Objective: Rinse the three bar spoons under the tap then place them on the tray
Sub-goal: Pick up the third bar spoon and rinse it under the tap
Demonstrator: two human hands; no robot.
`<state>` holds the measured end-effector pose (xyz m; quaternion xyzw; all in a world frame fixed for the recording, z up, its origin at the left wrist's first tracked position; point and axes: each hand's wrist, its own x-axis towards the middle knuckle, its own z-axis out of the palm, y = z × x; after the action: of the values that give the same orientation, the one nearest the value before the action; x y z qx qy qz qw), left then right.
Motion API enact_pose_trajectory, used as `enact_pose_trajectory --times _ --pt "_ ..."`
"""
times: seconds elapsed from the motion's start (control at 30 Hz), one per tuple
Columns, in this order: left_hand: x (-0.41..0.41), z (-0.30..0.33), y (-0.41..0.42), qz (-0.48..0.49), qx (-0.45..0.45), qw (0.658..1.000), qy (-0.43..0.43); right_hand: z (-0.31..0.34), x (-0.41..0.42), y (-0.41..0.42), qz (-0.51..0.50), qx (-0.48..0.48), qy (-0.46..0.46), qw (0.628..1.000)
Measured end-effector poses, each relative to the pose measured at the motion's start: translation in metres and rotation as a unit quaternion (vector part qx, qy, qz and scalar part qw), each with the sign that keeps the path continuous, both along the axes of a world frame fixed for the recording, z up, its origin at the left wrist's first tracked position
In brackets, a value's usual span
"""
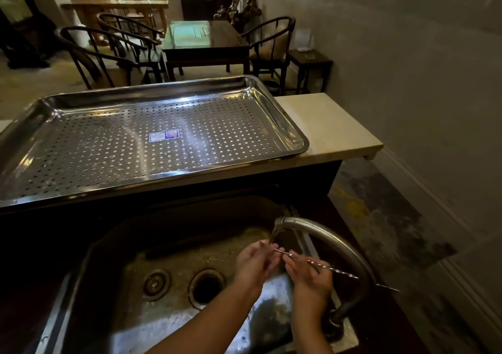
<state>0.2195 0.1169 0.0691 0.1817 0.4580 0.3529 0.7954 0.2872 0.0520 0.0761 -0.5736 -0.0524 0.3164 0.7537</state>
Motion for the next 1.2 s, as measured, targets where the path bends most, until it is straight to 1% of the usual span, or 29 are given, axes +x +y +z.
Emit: enact_pose_trajectory --times 0.07,0.17,0.23,0.27,0.33,0.4,0.47,0.57,0.7,0.77,0.9,1.03,1.1,1.2 --pt "0.002 0.004 0.003 0.007 0.001 1.0 0.013 0.003 -0.003 0.001 0.012 -0.013 -0.033 0.999" --pt "0.003 0.006 0.007 0.054 -0.032 0.998 0.032 -0.001 -0.01 0.001 0.052 -0.066 -0.122 0.989" --pt "0.001 0.004 0.008 0.073 -0.047 0.996 0.034 -0.002 -0.013 0.0 0.063 -0.093 -0.145 0.983" --pt "-0.001 0.004 0.008 0.075 -0.051 0.995 0.027 -0.003 -0.013 0.0 0.055 -0.091 -0.124 0.987" --pt "-0.004 0.006 0.007 0.066 -0.05 0.996 -0.013 -0.002 -0.009 0.001 0.02 -0.05 -0.043 0.998" --pt "-0.005 0.01 0.004 0.028 -0.037 0.998 -0.041 -0.001 -0.004 0.002 -0.007 -0.032 0.004 0.999" --pt "-0.002 0.013 0.0 -0.005 -0.014 1.0 -0.026 -0.002 -0.001 0.003 -0.016 -0.021 0.022 0.999" --pt "0.001 0.016 -0.001 -0.011 0.012 1.0 0.02 -0.003 -0.001 0.005 -0.022 -0.005 0.047 0.999" --pt "0.004 0.02 0.003 0.02 -0.002 0.999 0.04 -0.005 -0.001 0.004 -0.028 0.0 0.045 0.999" --pt "0.005 0.02 0.002 0.024 -0.002 0.999 0.033 -0.006 0.0 0.003 -0.027 -0.001 0.046 0.999" --pt "0.004 0.017 -0.006 0.008 0.029 0.999 0.01 -0.003 0.002 0.004 -0.023 -0.009 0.056 0.998" --pt "0.003 0.017 -0.008 0.023 0.047 0.998 0.047 0.001 -0.007 0.008 0.009 -0.008 0.055 0.998" --pt "0.002 0.019 -0.011 0.02 0.051 0.997 0.051 0.004 -0.013 0.012 0.026 -0.004 0.064 0.998" --pt "-0.006 0.02 -0.009 0.05 0.047 0.995 0.07 0.004 -0.022 0.019 0.049 0.001 0.074 0.996"
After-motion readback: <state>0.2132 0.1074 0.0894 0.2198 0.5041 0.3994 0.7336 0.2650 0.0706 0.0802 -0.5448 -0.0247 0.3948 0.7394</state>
